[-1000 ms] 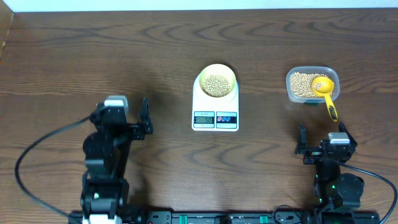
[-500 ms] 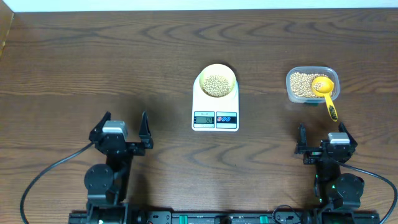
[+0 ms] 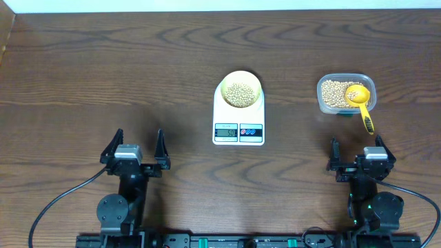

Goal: Scoop item into bowl and weigh 50g on scale

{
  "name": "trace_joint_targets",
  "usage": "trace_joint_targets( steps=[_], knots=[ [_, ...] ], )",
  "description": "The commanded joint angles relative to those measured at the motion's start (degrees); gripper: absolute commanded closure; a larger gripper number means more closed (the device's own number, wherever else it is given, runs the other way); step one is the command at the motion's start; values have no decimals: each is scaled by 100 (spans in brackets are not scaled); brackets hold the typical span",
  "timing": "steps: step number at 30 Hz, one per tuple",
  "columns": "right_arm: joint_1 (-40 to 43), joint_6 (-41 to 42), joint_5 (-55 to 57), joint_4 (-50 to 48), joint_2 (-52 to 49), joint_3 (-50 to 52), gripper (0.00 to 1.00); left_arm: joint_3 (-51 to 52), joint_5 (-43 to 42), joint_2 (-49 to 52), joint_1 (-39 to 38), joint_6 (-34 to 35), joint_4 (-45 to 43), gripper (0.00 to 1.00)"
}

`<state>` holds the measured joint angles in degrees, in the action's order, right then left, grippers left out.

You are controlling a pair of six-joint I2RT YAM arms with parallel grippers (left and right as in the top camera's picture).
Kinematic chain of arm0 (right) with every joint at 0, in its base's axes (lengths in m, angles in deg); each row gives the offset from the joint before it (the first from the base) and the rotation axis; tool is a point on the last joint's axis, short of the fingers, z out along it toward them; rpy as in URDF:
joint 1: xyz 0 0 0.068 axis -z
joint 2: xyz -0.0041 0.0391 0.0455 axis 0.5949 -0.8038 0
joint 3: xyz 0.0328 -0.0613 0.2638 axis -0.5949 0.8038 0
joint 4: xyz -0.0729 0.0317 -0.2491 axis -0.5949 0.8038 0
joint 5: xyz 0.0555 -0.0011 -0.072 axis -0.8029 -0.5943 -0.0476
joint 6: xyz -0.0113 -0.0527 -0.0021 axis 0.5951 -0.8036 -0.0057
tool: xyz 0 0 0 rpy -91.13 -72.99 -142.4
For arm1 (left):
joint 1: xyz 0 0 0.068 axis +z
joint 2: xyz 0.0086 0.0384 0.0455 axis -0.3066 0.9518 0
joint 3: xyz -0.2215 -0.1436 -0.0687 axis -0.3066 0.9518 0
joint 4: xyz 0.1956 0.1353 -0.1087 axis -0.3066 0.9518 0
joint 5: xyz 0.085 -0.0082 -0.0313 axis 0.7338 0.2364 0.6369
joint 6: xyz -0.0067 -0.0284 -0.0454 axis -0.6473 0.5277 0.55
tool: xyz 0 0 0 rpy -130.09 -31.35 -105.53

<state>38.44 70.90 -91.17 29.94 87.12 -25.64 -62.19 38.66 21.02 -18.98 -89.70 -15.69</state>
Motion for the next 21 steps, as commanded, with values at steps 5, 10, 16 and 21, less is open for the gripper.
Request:
trace_joint_targets(
  steps=[5, 10, 16, 21],
  knots=[
    [-48, 4, 50, -7, 42, 31, 1, 210, 55, -396, 61, 4, -59, 6],
    [-48, 4, 50, -7, 42, 31, 1, 409, 50, -584, 140, 7, -120, 6],
    [-48, 4, 50, -7, 42, 31, 1, 481, 50, -584, 138, 7, -116, 6],
    [-48, 4, 52, -7, 42, 31, 1, 767, 50, -584, 138, 7, -289, 6]
  ],
)
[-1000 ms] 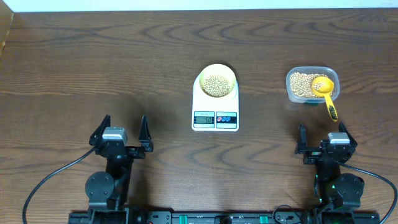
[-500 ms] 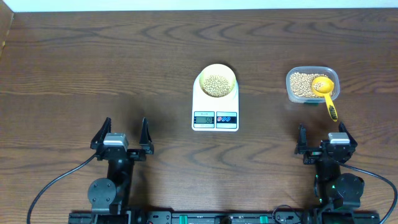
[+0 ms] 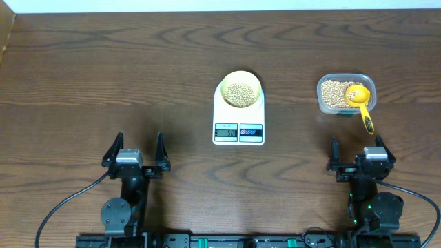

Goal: Scoop item into bowl and weigh 50g on scale

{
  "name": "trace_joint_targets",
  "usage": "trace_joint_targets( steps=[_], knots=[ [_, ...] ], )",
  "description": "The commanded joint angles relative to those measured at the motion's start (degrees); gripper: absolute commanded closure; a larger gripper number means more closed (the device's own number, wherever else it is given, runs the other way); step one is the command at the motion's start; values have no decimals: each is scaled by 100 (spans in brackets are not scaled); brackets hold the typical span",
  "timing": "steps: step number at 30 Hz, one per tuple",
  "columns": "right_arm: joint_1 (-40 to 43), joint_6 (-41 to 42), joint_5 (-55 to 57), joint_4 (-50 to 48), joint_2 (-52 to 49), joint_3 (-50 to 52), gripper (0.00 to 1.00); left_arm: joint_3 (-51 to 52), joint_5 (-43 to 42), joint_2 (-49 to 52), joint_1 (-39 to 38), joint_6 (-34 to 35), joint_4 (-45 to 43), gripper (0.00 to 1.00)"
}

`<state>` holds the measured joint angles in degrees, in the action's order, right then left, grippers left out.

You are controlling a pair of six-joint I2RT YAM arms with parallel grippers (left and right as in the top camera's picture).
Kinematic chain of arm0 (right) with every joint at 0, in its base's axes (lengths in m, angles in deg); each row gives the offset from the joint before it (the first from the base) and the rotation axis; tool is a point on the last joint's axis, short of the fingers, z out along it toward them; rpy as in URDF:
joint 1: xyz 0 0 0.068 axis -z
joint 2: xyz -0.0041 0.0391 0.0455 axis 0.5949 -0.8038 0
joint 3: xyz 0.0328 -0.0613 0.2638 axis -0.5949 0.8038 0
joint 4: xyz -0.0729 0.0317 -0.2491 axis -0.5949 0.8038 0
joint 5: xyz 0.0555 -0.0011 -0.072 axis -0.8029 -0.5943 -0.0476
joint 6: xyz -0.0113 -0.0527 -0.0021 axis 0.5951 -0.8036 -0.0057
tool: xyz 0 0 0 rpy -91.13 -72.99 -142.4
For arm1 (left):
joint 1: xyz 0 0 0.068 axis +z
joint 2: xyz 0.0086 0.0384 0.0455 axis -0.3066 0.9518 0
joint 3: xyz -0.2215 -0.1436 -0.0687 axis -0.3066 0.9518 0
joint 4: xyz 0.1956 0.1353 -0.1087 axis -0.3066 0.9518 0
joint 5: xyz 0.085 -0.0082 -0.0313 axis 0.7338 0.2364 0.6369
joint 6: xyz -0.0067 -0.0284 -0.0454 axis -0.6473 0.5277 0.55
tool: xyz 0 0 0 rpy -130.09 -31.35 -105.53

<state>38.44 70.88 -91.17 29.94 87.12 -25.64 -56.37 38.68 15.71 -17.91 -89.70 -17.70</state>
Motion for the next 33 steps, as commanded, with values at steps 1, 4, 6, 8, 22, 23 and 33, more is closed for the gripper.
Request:
trace_joint_targets(
  steps=[1, 4, 6, 8, 22, 23, 33],
  knots=[
    [-48, 7, 52, -7, 39, 33, 1, 179, 46, -52, 31, 9, -15, 6],
    [-48, 7, 52, -7, 42, 31, 1, 177, 50, -52, 31, 4, 4, 6],
    [-48, 7, 52, -7, 42, 31, 1, 177, 48, -52, 31, 7, 22, 6],
    [-48, 7, 50, -7, 42, 31, 1, 177, 46, -52, 31, 7, 133, 6],
    [-48, 7, 52, -7, 42, 31, 1, 177, 50, -46, 31, 7, 1025, 6],
    [-48, 7, 52, -7, 39, 33, 1, 177, 52, -46, 31, 7, 1025, 6],
    [-48, 7, 52, -7, 42, 31, 1, 177, 101, -46, 33, 4, 1027, 6]
  ],
)
